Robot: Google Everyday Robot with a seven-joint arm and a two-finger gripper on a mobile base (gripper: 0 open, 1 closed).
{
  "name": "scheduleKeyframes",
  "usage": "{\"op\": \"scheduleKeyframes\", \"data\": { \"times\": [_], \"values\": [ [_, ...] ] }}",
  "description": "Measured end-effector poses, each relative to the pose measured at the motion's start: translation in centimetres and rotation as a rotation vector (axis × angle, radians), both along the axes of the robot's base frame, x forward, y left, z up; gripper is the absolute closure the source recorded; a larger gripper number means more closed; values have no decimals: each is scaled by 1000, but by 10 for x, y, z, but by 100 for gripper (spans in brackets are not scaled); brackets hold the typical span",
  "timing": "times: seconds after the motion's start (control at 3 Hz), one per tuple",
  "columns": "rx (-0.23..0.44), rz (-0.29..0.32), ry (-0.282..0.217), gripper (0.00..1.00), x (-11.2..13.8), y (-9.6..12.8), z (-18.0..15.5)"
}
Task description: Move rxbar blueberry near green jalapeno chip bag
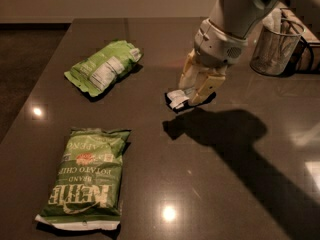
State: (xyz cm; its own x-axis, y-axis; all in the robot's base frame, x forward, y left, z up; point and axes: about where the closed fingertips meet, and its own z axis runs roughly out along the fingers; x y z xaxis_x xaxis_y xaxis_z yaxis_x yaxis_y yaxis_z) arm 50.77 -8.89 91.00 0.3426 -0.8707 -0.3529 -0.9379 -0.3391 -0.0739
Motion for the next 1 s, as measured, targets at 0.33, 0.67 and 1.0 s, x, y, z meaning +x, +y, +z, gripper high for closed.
{"op": "scheduleKeyframes", "data": {
  "times": [0.33, 0.67, 1.0],
  "values": [
    [60, 37, 37, 100, -40, 33, 6],
    [80, 42, 56, 100, -68, 53, -1],
    [93, 48, 64, 100, -92, 69, -11]
  ]
}}
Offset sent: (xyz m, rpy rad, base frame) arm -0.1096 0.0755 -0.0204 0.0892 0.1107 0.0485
